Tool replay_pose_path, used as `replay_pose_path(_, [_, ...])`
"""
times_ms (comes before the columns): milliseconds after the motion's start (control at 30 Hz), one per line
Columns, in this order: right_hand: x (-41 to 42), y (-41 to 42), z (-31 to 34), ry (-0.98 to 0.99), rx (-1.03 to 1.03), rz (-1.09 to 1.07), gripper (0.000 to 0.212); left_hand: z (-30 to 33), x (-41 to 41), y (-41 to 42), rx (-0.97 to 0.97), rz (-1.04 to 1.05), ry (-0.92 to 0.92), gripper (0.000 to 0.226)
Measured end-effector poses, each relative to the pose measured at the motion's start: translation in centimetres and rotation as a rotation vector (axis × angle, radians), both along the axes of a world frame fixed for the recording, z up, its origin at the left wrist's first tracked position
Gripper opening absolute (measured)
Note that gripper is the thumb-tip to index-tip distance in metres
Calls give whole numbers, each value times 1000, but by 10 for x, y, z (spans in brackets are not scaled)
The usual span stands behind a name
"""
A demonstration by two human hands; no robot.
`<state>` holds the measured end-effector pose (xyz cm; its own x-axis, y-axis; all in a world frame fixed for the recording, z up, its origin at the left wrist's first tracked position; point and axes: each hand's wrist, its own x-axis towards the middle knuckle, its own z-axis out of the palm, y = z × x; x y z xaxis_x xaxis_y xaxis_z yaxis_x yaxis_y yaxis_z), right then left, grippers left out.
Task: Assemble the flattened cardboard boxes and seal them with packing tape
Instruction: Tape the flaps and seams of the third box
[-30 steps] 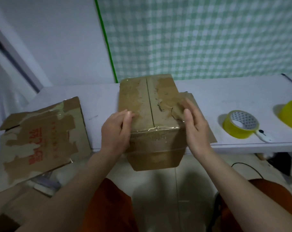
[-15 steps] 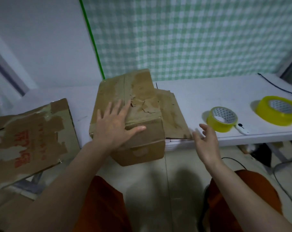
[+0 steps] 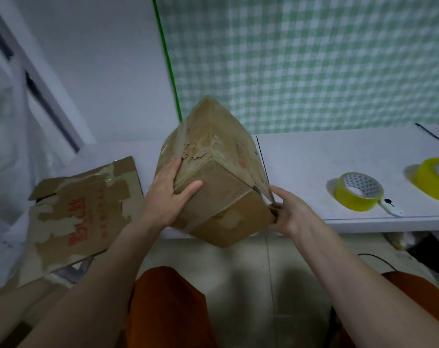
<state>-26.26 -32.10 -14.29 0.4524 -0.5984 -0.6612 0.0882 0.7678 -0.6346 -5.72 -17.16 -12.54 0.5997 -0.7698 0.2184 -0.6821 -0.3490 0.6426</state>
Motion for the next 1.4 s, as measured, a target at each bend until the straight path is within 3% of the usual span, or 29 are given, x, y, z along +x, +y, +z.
replay_pose_path(133, [-2,1,7,-169,-42,56,17,3,3,14,-77,-1,180,91])
replay_pose_path(167, [-3,-1,11,-233,-67,27,18,5,-2,16,-94,47,129,93])
replay_pose_path(233, [-6,-4,26,-380,-122,-35,21,16,-23,20,-152,129,-188,99])
replay_pose_path(300, [-7,-4,51,-445,-257,-38,6,32,-49,16,-265,41,-453,94])
replay_pose_path(367, [-5,5,80,-461,-400,-13,14,50,-67,5,-256,-80,-510,84])
replay_pose_path(500, [-5,28,121,-395,-634,68,17,73,-78,-16,-54,-73,-395,78])
replay_pose_path(600, [-8,31,133,-320,-700,126,20,82,-78,-26,-37,-78,-349,72])
replay_pose_path(700, [-10,30,141,-267,-726,203,8,94,-87,-33,-9,-61,-281,65])
replay_pose_path(867, [-10,24,153,-212,-785,308,22,117,-83,-55,129,-126,-281,56])
replay_pose_path(1000, [-32,6,152,-86,-855,429,44,108,-72,-54,3,-97,-183,31])
replay_pose_path(1133, [-38,-21,105,154,-794,117,33,94,-58,-37,-105,-79,-59,28])
replay_pose_path(1200, [-29,-22,66,276,-720,89,27,91,-55,-34,-145,-79,-29,28])
replay_pose_path(1400, [31,12,10,336,-463,279,78,86,-60,-34,-141,-90,-20,33])
